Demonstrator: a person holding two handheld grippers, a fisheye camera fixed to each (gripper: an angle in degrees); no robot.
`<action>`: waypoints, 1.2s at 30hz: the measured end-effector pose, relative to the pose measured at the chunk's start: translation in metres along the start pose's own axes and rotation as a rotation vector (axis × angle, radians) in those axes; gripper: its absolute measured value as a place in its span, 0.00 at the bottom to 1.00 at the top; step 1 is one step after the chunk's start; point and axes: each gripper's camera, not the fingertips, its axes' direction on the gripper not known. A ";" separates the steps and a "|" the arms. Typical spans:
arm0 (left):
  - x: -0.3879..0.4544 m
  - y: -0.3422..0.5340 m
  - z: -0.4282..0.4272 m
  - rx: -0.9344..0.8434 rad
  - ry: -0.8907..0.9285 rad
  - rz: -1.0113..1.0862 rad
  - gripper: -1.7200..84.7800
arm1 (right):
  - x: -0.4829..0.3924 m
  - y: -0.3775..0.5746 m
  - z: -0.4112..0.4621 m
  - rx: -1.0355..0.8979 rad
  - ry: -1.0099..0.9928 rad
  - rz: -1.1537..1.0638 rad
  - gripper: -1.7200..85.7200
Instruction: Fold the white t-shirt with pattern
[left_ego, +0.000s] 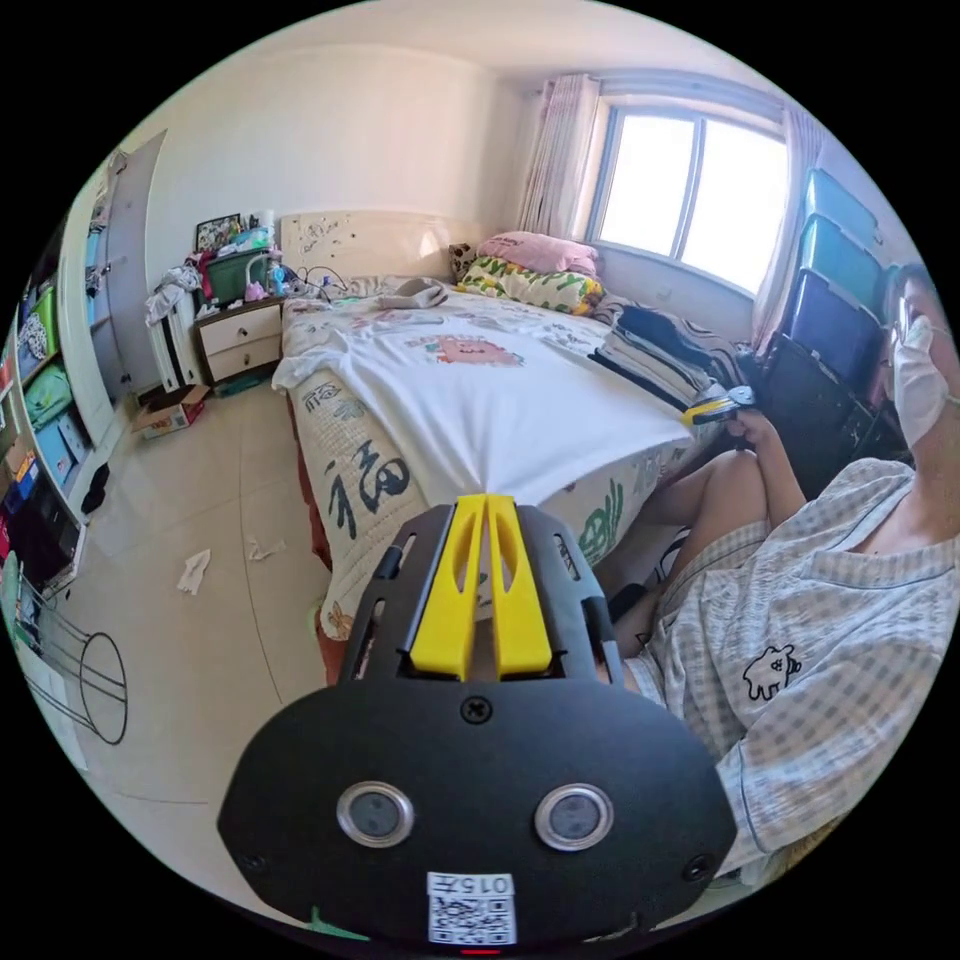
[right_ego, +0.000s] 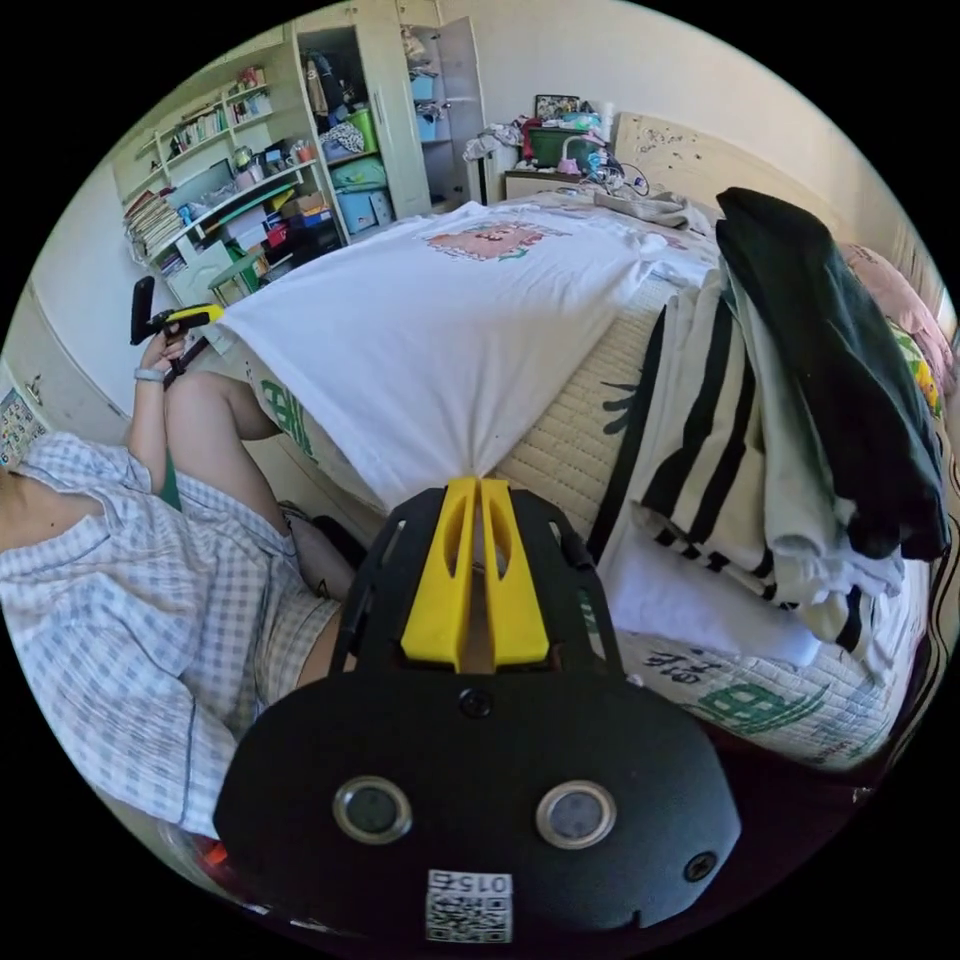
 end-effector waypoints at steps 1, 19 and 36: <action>0.000 0.005 0.018 -0.046 0.000 -0.004 0.01 | -0.003 -0.006 0.009 -0.042 0.020 -0.011 0.01; 0.034 -0.006 0.098 -0.318 -0.255 0.070 0.02 | 0.011 -0.049 0.007 0.030 0.185 0.095 0.02; 0.117 -0.306 0.242 0.032 -0.061 0.316 0.02 | 0.084 -0.340 0.151 0.342 0.739 0.324 0.02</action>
